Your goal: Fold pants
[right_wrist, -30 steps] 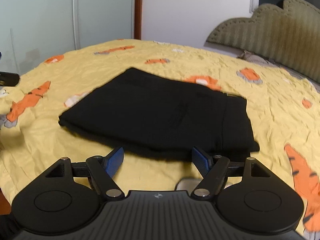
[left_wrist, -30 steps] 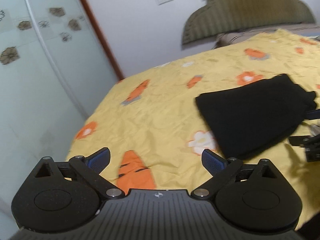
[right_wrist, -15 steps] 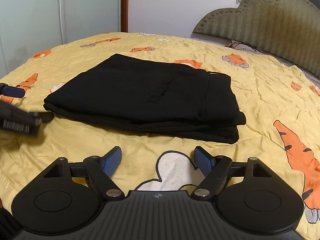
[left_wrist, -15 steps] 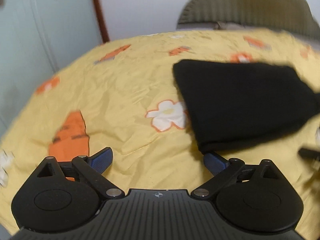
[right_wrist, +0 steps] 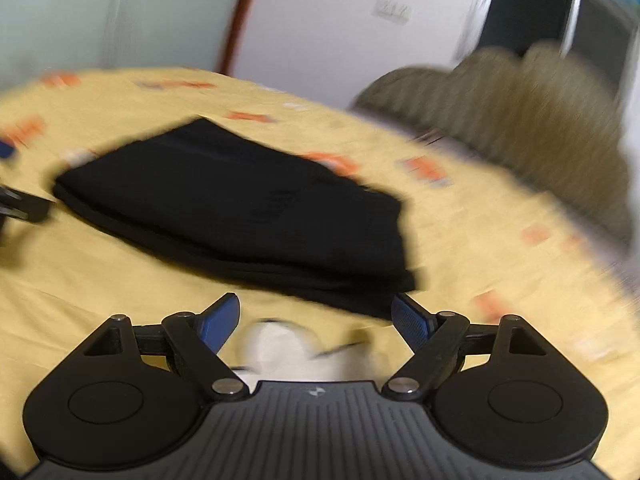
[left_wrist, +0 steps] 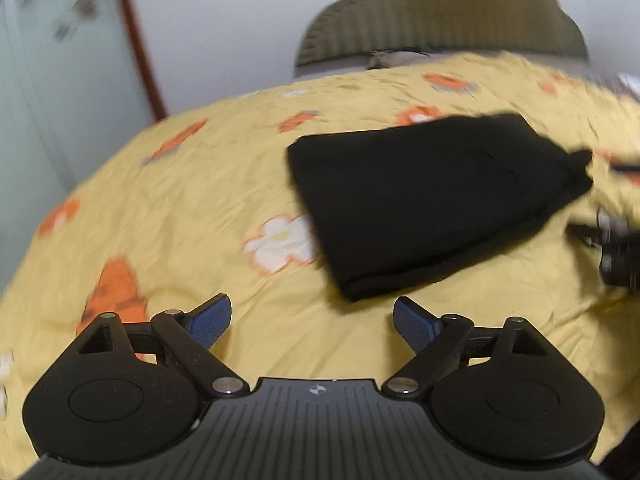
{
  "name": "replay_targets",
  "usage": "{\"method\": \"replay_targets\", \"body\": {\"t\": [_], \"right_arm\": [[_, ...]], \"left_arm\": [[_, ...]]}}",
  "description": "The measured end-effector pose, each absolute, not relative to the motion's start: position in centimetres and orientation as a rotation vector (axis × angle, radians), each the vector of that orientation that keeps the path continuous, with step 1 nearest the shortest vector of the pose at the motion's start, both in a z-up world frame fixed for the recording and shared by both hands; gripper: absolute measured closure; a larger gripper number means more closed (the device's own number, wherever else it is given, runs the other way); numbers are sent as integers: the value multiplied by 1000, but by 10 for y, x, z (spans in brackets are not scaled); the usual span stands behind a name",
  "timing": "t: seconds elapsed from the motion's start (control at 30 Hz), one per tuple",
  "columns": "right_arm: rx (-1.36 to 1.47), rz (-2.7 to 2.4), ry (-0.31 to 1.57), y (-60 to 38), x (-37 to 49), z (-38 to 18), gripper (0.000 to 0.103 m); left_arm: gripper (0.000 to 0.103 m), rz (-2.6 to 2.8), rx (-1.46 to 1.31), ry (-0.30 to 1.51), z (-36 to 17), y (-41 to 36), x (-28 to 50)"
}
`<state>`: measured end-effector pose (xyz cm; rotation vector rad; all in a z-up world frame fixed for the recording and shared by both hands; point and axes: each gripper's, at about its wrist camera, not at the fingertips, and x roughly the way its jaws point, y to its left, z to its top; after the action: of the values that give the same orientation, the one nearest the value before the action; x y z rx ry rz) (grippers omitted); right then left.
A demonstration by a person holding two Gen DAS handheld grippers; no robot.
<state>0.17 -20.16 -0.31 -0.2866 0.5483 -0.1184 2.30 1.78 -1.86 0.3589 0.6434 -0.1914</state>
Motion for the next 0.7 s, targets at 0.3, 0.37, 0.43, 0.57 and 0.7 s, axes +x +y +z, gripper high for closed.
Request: {"method": "replay_targets", "body": {"t": [0.3, 0.37, 0.43, 0.57, 0.7], "right_arm": [[321, 4, 553, -292, 25, 10, 20], [373, -2, 574, -304, 40, 4, 20], [443, 15, 596, -314, 50, -2, 52], [432, 20, 561, -311, 44, 0, 72], [417, -21, 565, -311, 45, -3, 79]], "left_arm": [[13, -77, 94, 697, -21, 43, 56], [13, -59, 83, 690, -20, 47, 54], [13, -50, 102, 672, -18, 45, 51], [13, -29, 117, 659, -17, 41, 50], [14, -30, 108, 697, -26, 44, 54]]}}
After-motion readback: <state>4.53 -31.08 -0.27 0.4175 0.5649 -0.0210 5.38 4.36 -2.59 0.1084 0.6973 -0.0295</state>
